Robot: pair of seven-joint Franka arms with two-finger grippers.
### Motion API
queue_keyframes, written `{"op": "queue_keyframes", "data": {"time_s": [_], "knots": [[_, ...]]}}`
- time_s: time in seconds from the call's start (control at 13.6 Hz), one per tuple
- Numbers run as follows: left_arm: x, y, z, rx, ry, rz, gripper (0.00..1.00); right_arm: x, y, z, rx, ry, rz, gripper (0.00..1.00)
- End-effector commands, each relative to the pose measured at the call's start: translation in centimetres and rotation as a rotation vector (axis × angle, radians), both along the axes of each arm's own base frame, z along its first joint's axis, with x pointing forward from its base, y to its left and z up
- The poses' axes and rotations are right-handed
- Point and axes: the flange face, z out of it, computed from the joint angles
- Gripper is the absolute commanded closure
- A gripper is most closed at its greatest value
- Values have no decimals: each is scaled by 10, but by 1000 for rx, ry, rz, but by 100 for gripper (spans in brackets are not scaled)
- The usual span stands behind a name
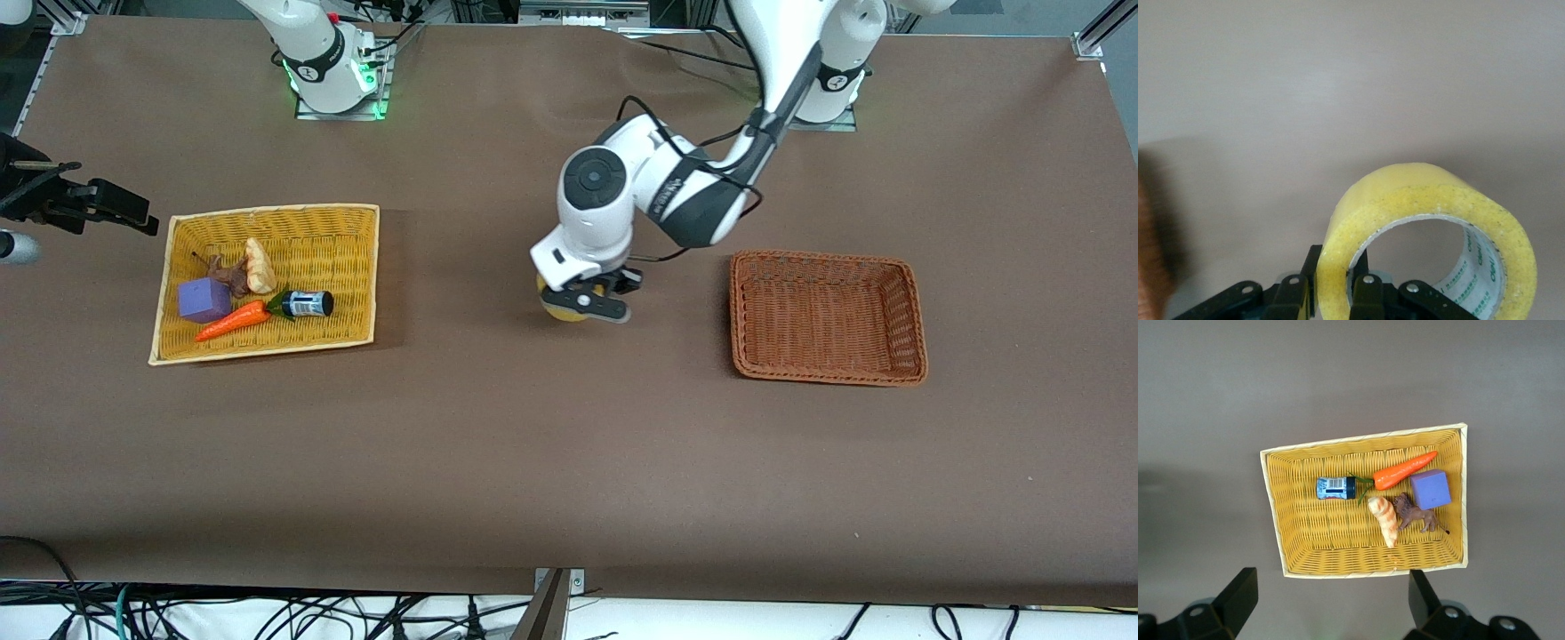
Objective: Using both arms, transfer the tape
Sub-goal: 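Carry the tape with the left gripper over the brown basket, then lower the tape into the basket and open the left gripper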
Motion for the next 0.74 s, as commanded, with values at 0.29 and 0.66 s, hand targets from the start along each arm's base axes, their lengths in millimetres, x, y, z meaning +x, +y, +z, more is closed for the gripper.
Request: {"op": "queue_keyframes", "data": {"time_s": [0.29, 0.66], "knots": [[50, 176, 19, 178, 235, 203, 100, 2, 0, 5, 4, -8, 5, 0], [63, 295, -29, 237, 393, 142, 100, 2, -1, 5, 4, -8, 4, 0]]}}
